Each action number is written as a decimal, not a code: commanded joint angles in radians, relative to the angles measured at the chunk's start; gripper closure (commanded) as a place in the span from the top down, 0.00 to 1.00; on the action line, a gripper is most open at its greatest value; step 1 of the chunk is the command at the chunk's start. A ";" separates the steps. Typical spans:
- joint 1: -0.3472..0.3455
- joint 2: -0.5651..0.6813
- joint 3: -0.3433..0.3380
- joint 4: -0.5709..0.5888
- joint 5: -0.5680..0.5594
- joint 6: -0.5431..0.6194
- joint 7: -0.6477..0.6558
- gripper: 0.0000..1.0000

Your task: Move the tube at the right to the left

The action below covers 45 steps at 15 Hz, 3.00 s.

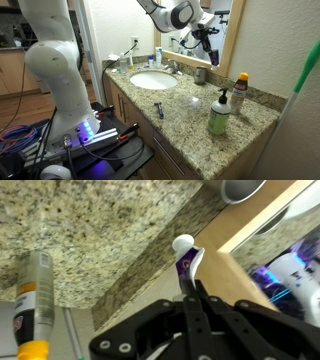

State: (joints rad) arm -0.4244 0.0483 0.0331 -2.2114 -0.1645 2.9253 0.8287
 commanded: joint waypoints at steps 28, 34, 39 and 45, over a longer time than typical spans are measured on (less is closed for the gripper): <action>0.581 -0.217 0.279 0.121 0.267 -0.342 -0.412 0.01; 0.604 -0.212 0.263 0.114 0.280 -0.367 -0.421 0.01; 0.619 0.008 0.288 0.265 0.126 -0.321 -0.442 0.01; 0.695 0.147 0.229 0.359 0.073 -0.289 -0.418 0.03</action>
State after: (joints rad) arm 0.2342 0.2021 0.3014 -1.8496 -0.1113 2.6372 0.4251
